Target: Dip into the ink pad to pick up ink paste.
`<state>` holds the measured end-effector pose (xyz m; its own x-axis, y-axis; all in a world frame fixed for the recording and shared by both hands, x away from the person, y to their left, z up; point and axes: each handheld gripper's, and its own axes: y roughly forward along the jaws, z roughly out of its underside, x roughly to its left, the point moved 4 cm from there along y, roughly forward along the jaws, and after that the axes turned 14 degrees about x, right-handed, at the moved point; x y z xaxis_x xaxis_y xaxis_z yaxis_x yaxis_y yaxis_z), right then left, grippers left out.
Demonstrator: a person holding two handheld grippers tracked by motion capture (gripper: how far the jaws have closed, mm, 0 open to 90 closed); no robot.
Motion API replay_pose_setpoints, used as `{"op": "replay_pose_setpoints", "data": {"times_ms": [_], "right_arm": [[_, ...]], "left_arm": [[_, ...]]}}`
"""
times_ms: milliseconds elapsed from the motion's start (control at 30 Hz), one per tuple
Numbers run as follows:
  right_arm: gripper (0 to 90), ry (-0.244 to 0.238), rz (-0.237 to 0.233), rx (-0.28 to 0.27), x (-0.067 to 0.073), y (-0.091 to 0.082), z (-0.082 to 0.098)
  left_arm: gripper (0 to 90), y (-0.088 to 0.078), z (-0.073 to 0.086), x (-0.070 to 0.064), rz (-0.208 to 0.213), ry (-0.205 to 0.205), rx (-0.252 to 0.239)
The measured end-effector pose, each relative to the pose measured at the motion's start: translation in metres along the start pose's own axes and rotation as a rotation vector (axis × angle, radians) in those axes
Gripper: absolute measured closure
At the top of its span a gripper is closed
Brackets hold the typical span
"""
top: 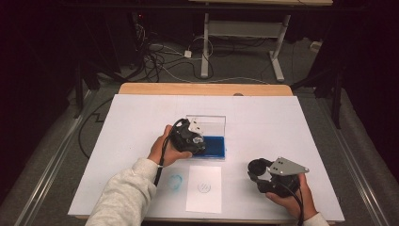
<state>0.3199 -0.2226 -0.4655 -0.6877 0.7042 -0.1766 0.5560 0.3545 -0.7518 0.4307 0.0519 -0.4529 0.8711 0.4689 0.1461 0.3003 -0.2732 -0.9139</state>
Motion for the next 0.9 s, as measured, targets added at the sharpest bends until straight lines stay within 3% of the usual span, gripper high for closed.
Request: {"op": "replay_pose_setpoints", "data": {"times_ms": [300, 533, 900], "right_arm": [[38.2, -0.008, -0.002, 0.006, 0.0, 0.0, 0.0], [38.2, -0.008, 0.003, 0.005, -0.001, 0.0, 0.0], [38.2, -0.009, 0.011, 0.001, -0.002, -0.003, 0.0]], "left_arm": [[54.9, -0.002, -0.002, 0.0, -0.012, 0.014, 0.013], [54.9, -0.017, -0.018, -0.004, -0.015, 0.025, -0.062], [54.9, -0.029, -0.039, -0.007, -0.004, 0.041, -0.106]]}}
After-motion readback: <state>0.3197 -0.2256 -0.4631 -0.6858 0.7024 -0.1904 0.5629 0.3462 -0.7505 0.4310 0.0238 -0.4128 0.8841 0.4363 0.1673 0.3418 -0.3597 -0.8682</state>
